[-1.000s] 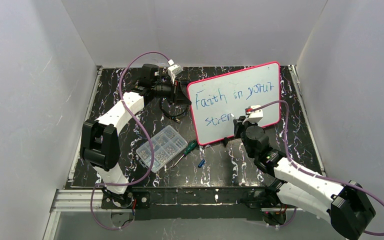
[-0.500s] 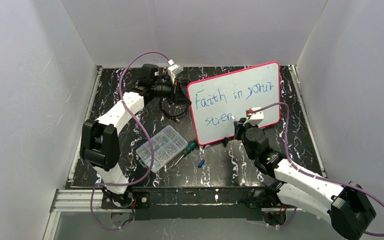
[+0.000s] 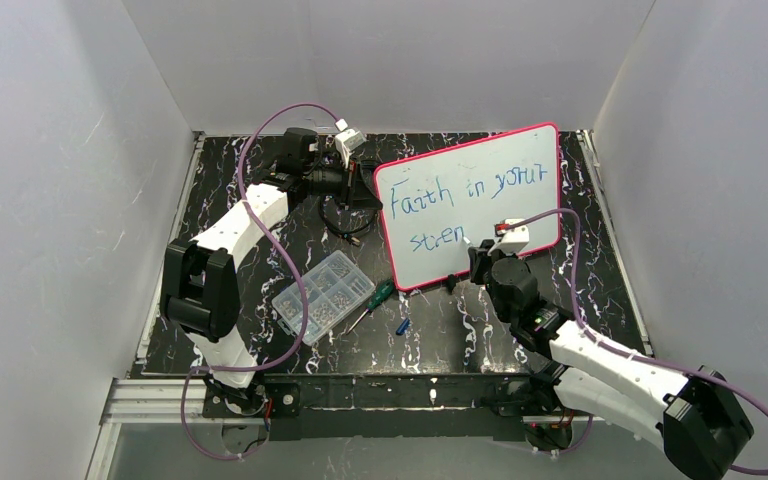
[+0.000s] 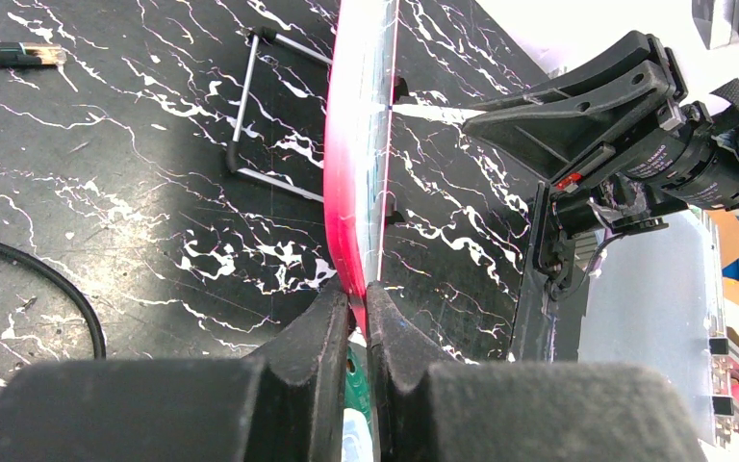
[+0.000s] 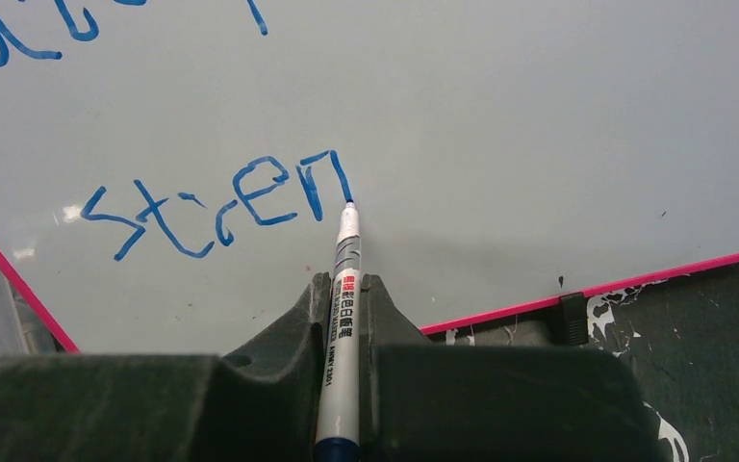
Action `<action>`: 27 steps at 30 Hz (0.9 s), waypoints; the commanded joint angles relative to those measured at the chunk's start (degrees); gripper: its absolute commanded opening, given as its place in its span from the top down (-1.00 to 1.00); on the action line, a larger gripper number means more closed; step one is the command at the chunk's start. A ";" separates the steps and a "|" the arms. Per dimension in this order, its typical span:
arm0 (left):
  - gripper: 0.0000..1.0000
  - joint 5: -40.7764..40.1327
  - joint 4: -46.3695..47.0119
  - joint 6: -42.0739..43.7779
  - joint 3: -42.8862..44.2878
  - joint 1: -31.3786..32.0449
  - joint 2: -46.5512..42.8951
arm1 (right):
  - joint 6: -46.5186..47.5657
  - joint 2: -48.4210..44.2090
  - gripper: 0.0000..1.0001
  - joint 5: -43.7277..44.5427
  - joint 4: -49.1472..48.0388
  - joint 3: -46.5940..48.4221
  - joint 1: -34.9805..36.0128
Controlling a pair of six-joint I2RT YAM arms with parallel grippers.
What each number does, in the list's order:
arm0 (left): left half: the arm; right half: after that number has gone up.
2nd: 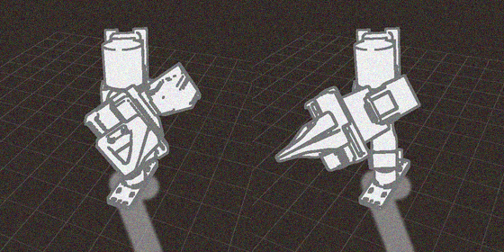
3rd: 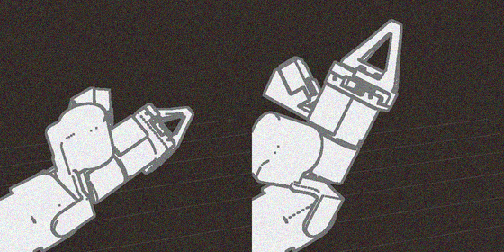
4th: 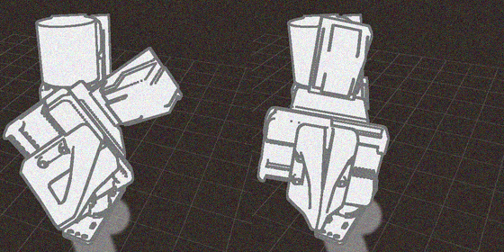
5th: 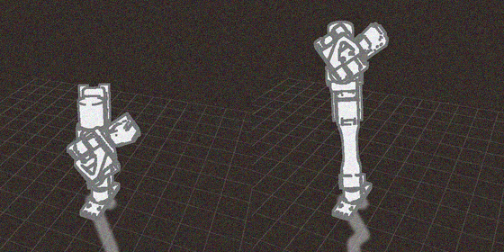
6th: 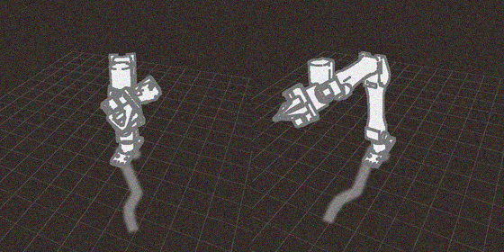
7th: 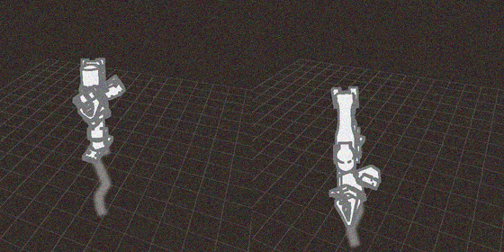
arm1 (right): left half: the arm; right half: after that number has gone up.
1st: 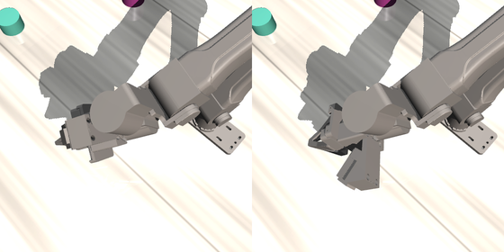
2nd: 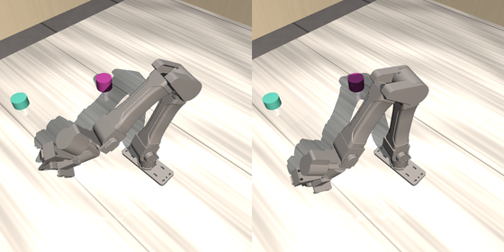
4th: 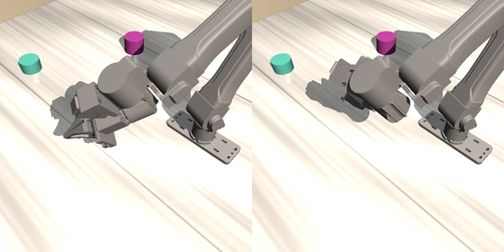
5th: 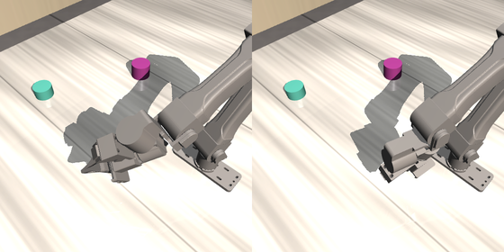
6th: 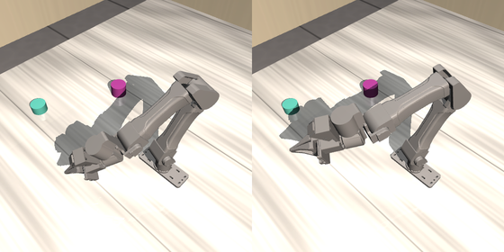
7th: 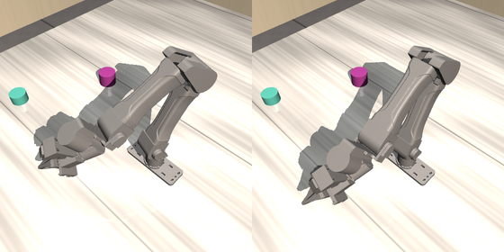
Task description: Write a sentence on the whiteboard
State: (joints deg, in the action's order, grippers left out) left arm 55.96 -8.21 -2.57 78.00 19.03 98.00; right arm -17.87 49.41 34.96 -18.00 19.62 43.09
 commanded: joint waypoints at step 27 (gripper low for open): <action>1.00 2.31 -0.85 0.63 1.49 0.53 -2.24 | 4.63 -1.47 0.97 -6.90 3.83 4.64 -6.83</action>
State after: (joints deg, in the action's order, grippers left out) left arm 56.21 -8.21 -2.57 78.00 19.05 98.00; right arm -14.35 47.27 29.80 -11.68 21.34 37.45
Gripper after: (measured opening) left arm 0.075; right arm 0.168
